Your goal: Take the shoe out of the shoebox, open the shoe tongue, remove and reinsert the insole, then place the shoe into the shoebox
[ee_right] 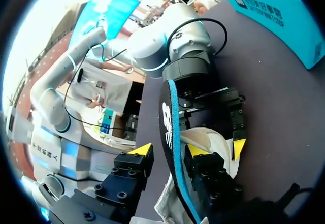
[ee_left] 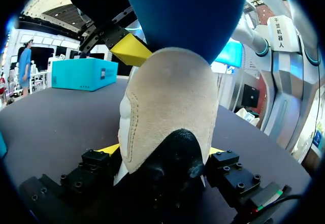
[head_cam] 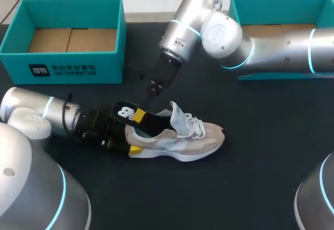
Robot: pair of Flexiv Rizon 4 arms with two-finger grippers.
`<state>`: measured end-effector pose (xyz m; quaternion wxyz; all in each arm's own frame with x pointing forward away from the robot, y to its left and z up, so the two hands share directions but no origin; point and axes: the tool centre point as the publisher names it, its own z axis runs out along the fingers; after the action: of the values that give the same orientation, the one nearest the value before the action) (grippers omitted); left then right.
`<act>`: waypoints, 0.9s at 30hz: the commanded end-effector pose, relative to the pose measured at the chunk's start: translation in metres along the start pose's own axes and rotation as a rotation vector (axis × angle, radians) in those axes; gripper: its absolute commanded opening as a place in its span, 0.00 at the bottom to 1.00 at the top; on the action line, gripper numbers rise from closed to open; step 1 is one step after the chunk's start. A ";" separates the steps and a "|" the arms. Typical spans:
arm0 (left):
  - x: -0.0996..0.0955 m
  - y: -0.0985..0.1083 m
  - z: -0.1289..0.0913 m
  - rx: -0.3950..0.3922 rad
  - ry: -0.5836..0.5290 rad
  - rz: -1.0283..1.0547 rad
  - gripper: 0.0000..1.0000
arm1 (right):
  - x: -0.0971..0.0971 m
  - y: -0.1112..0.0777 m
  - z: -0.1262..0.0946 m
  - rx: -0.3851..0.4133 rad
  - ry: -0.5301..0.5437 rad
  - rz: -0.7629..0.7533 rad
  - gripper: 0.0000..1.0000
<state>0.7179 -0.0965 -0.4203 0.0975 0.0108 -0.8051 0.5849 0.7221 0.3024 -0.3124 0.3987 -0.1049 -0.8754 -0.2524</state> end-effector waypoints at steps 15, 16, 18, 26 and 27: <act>-0.002 0.005 0.003 0.001 -0.001 -0.001 0.00 | -0.002 0.007 0.005 0.005 0.044 -0.026 0.00; -0.002 0.005 0.003 0.001 -0.001 -0.001 0.00 | 0.001 0.009 0.003 -0.011 0.056 -0.031 0.00; -0.002 0.005 0.003 0.001 -0.001 -0.001 0.00 | 0.006 0.013 -0.002 -0.030 0.067 -0.038 0.00; -0.002 0.005 0.003 0.001 -0.001 -0.001 0.00 | 0.030 0.049 -0.026 -0.189 0.096 -0.054 0.00; -0.002 0.005 0.003 0.001 -0.001 -0.001 0.00 | 0.034 0.059 -0.031 -0.211 0.105 -0.069 0.00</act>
<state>0.7178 -0.0967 -0.4202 0.0975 0.0108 -0.8051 0.5850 0.7453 0.3366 -0.2603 0.4295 -0.0986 -0.8297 -0.3428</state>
